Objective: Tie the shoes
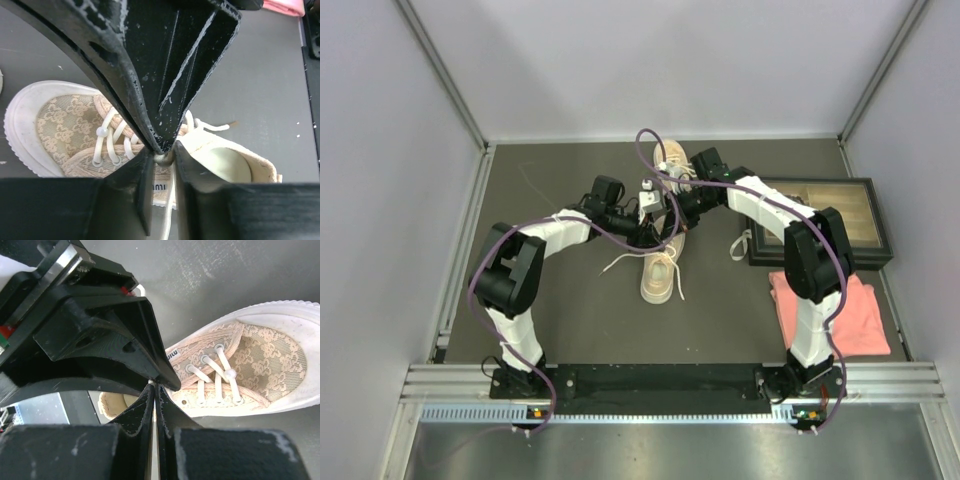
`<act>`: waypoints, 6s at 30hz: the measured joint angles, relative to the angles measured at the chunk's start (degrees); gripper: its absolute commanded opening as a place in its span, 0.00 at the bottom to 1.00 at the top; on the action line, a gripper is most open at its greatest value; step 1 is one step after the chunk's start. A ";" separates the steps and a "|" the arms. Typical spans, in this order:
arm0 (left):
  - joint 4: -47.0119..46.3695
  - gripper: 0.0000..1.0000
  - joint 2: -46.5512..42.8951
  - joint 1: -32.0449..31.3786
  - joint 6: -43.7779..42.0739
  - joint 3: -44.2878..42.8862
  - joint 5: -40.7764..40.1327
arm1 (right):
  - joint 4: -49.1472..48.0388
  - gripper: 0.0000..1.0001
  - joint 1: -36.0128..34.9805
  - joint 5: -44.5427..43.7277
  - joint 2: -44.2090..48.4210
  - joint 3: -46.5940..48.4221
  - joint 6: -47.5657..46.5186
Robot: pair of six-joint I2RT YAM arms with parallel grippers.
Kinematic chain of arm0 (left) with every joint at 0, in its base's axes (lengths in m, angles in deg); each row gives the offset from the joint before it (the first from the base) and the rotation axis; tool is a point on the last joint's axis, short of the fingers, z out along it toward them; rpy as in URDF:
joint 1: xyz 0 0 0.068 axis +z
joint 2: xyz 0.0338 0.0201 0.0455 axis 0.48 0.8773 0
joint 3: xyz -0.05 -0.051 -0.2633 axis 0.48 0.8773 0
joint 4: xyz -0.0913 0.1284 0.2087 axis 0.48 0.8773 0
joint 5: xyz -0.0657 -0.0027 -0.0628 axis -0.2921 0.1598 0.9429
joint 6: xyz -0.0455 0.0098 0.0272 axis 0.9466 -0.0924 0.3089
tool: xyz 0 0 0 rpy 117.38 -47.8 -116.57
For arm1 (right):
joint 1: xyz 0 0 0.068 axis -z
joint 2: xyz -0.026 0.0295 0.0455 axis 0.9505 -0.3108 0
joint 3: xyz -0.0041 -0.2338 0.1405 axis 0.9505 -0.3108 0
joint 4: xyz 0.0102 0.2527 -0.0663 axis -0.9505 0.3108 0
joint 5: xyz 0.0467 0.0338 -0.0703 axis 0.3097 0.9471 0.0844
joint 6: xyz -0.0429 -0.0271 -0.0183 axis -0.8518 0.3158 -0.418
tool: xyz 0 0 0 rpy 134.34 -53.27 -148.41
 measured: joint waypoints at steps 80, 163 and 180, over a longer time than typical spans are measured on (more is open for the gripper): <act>-7.67 0.00 -1.57 0.04 5.60 3.56 -1.14 | 0.57 0.15 8.92 13.55 -7.63 -3.30 10.91; -14.47 0.01 -1.60 0.35 14.58 6.32 -3.52 | -10.36 0.00 4.79 12.98 -4.46 -9.62 16.41; -10.25 0.51 -6.19 1.90 10.32 6.34 -3.56 | -10.29 0.00 5.05 10.25 -1.92 -10.08 13.27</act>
